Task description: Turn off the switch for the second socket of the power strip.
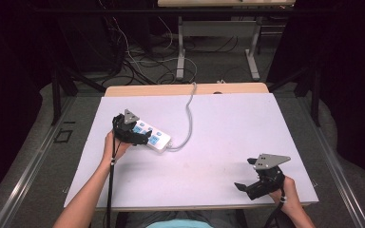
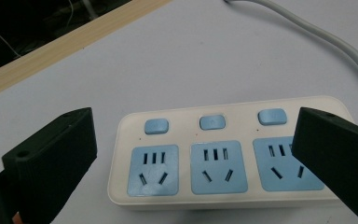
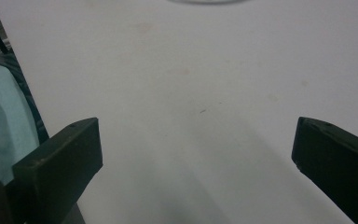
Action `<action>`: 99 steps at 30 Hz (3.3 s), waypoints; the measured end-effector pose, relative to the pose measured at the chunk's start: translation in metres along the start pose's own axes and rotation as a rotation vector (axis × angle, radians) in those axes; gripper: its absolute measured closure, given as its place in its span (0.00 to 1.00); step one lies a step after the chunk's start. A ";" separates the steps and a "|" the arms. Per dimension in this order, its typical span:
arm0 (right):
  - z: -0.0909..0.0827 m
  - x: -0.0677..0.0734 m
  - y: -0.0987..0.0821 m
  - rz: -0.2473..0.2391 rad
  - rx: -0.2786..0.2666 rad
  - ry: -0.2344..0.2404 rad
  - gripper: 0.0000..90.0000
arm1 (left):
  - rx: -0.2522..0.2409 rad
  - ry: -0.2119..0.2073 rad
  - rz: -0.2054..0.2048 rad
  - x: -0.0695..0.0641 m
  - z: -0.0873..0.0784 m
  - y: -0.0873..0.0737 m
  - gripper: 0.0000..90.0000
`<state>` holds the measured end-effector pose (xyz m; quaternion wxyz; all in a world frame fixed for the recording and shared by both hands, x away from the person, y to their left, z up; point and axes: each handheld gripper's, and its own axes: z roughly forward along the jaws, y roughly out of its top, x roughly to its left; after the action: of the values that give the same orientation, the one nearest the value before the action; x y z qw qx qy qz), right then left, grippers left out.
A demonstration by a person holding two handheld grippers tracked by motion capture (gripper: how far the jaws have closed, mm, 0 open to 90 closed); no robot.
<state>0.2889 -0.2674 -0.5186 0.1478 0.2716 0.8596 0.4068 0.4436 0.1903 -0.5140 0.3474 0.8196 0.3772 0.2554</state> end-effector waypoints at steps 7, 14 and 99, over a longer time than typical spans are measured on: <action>0.000 0.000 0.000 -0.002 0.000 0.001 0.01 | 0.017 -0.017 -0.008 0.000 0.007 0.005 0.00; 0.000 0.001 0.000 0.007 0.004 0.000 0.01 | 0.028 -0.021 -0.018 -0.001 0.012 0.009 0.03; 0.003 0.001 0.001 0.002 0.000 -0.003 0.01 | 0.023 -0.136 -0.022 0.006 0.042 -0.002 1.00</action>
<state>0.2898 -0.2647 -0.5200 0.1488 0.2732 0.8591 0.4065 0.4746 0.1808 -0.5409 0.3657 0.8347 0.3648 0.1910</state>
